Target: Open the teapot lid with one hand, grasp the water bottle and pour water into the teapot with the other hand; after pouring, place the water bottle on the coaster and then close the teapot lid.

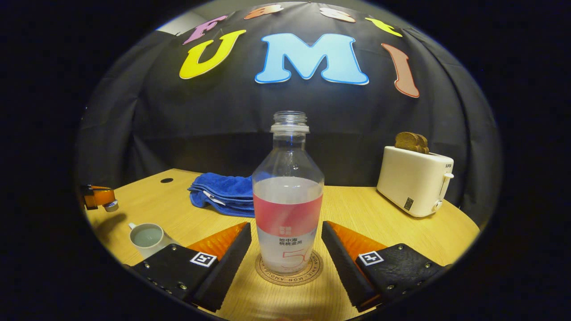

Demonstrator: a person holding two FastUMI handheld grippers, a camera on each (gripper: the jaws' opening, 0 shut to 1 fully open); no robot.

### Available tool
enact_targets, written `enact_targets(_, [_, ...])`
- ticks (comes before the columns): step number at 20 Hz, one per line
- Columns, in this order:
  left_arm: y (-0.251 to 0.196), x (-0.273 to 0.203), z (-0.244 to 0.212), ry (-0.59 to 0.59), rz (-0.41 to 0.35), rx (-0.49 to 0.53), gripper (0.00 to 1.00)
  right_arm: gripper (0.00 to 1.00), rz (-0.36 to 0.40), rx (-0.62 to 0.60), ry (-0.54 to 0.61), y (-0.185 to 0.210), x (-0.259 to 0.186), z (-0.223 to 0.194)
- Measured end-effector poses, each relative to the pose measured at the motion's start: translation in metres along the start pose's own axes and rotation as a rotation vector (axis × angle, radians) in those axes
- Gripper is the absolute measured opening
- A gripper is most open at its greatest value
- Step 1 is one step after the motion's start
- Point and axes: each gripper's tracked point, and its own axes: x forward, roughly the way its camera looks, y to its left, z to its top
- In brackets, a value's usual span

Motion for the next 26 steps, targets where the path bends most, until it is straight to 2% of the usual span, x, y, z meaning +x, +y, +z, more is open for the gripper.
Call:
enact_targets(7, [-0.037, -0.01, 0.019, -0.051, -0.063, -0.027, 0.13, 0.99, -0.015, 0.028, -0.095, -0.01, -0.042, 0.01])
enact_targets(17, [-0.135, -0.017, 0.045, -0.107, -0.177, -0.029, 0.12, 0.99, -0.077, -0.08, -0.156, -0.037, -0.08, 0.013])
enact_targets(22, [-0.177, -0.021, 0.053, -0.127, -0.215, -0.014, 0.12, 1.0, -0.072, -0.145, -0.171, -0.035, -0.093, 0.011])
enact_targets(26, [-0.203, -0.019, 0.051, -0.124, -0.233, 0.006, 0.12, 0.99, -0.055, -0.125, -0.174, -0.035, -0.099, 0.011])
